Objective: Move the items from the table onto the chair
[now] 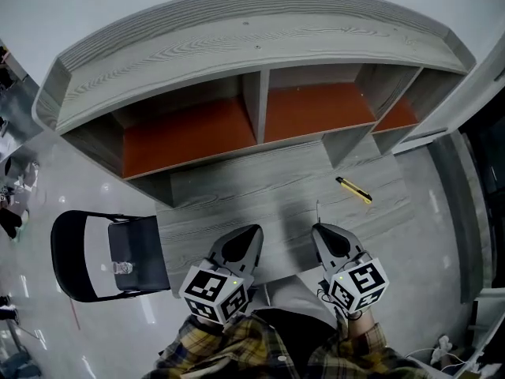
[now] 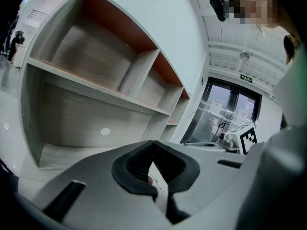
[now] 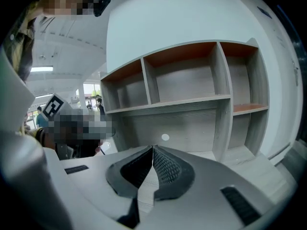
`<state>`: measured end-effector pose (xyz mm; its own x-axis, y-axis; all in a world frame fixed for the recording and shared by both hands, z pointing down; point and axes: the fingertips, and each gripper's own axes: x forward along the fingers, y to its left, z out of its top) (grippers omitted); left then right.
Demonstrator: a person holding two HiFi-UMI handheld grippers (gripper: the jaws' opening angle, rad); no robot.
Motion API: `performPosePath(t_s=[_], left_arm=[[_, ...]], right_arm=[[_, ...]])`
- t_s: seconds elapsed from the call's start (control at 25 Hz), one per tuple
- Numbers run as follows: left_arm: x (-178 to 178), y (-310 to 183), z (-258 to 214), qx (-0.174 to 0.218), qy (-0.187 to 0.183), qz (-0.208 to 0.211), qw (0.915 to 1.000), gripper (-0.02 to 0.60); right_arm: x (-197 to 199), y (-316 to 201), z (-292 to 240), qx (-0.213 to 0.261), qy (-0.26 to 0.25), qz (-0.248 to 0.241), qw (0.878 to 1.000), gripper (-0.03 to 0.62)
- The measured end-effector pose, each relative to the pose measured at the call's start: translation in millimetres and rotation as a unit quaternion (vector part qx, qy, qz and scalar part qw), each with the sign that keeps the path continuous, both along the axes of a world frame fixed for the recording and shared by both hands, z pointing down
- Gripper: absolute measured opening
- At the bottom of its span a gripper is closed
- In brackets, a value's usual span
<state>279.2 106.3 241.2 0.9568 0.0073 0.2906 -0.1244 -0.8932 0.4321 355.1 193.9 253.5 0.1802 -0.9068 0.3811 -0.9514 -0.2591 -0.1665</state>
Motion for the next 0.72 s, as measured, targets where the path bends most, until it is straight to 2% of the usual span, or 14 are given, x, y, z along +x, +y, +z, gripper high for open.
performPosePath(t_s=[0.32,0.52,0.72], left_arm=[[11.7,-9.7,3.7,-0.01,-0.01,-0.031,0.9994,0.005],[19.2,-6.8,5.0,-0.005,-0.013,-0.052,0.9985,0.005],[26.2,3.7,4.8,0.005,-0.02,-0.061,0.998,0.005]], right_arm=[[30.4,-6.0,24.7,-0.053,-0.006,-0.022,0.998,0.02],[47.9,1.4,53.5,-0.088,-0.029,-0.04,0.995,0.021],[63.7,17.3,84.6,-0.118,-0.039,-0.037,0.992,0.021]])
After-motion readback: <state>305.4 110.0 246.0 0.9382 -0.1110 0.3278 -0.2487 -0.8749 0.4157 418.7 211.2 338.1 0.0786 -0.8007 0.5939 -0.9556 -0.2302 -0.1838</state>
